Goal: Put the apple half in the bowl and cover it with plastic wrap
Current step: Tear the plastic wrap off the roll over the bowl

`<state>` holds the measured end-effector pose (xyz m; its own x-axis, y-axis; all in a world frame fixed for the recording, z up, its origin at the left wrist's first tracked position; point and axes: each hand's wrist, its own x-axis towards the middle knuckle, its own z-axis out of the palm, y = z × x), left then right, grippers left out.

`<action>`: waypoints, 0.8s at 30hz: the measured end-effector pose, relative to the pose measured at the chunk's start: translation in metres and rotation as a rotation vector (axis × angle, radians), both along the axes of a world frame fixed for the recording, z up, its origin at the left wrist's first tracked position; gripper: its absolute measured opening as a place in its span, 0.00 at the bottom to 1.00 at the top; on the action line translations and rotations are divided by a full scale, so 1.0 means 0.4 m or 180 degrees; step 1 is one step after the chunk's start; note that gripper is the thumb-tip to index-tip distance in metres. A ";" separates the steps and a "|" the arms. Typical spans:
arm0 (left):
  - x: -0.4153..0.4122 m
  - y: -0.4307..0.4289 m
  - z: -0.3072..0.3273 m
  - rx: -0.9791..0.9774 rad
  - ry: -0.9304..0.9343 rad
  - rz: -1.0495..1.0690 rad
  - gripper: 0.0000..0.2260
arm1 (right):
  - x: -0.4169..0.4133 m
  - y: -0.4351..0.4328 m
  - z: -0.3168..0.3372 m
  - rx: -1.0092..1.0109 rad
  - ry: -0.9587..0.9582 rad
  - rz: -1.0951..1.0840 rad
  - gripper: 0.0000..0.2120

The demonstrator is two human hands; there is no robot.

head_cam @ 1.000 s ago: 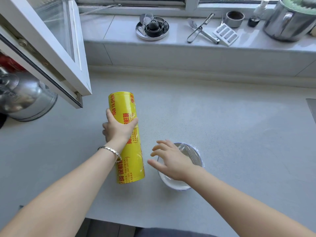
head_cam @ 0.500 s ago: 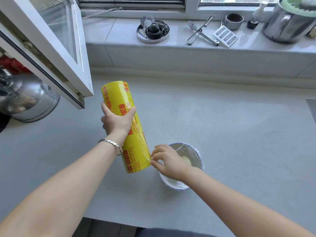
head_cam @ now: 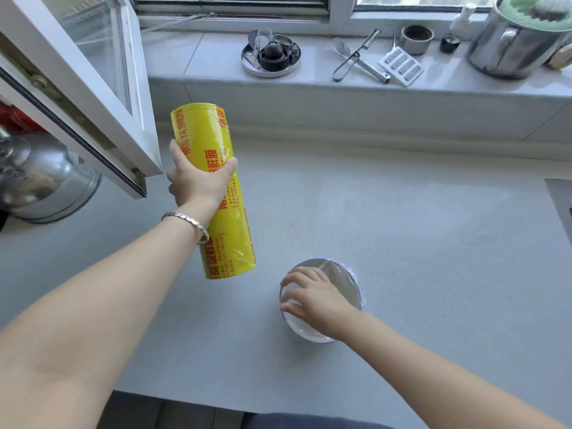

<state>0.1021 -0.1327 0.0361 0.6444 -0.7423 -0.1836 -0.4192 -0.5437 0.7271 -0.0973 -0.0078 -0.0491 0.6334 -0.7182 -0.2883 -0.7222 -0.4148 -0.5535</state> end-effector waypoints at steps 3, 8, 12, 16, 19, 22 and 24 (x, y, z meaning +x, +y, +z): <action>-0.006 0.028 -0.019 0.0159 0.0216 -0.0088 0.45 | 0.007 -0.022 0.036 0.0392 -0.0197 -0.0263 0.34; -0.043 0.098 -0.058 0.0264 0.0681 0.0014 0.44 | 0.063 -0.015 0.112 0.1330 -0.1210 -0.1445 0.37; -0.084 0.129 -0.043 -0.0037 0.1367 0.0224 0.38 | 0.111 -0.037 0.124 0.1158 -0.1159 -0.1876 0.42; -0.110 0.162 -0.025 0.0007 0.1775 -0.0052 0.37 | 0.092 -0.059 0.126 0.1604 -0.1779 -0.2055 0.25; -0.135 0.181 -0.019 0.0140 0.1819 -0.0387 0.39 | 0.095 -0.081 0.136 0.1837 -0.2203 -0.2498 0.26; -0.146 0.189 -0.012 0.0164 0.2149 -0.0653 0.38 | 0.093 -0.146 0.164 0.1846 -0.2189 -0.2954 0.24; -0.144 0.189 0.000 0.0200 0.2208 -0.0832 0.37 | 0.086 -0.193 0.189 0.1763 -0.2143 -0.2995 0.31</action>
<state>0.0446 -0.0572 0.0361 0.1688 -0.8303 -0.5312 0.0033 -0.5385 0.8426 -0.0630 -0.0850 0.0265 0.0864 -0.8541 -0.5129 -0.1221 0.5019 -0.8563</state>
